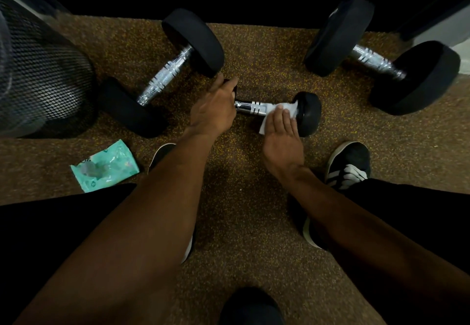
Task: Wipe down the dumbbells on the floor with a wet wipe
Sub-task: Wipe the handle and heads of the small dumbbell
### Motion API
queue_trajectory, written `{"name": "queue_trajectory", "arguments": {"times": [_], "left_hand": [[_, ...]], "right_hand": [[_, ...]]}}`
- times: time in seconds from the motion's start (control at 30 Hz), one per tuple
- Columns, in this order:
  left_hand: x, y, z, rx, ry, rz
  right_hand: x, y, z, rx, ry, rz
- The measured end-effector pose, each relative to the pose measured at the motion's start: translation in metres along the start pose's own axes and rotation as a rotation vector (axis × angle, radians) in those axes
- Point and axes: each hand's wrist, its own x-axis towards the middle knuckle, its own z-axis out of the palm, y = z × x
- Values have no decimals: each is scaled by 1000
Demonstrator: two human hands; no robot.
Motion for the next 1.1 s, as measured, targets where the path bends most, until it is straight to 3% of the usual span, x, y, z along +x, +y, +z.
{"name": "queue_trajectory", "arguments": {"times": [0.2, 0.27, 0.4, 0.57, 0.67, 0.8, 1.0, 1.1], "left_hand": [[-3, -4, 0, -17, 10, 25], [-10, -6, 2, -42, 86, 26], [-34, -7, 15, -137, 290, 36], [-56, -23, 23, -104, 322, 102], [-59, -31, 24, -61, 254, 113], [-54, -30, 21, -23, 107, 167], [-64, -41, 22, -47, 80, 179], [-66, -41, 20, 11, 55, 179]], "right_hand": [[13, 1, 0, -46, 1, -173], [8, 8, 1, -53, 17, -128], [17, 1, -10, 128, 3, 12], [43, -6, -24, 246, -42, -160], [29, 8, -25, 158, -90, -195], [14, 16, -40, 65, -163, -66], [-7, 7, -7, 149, -94, -250], [-18, 14, 3, 95, -54, -157]]}}
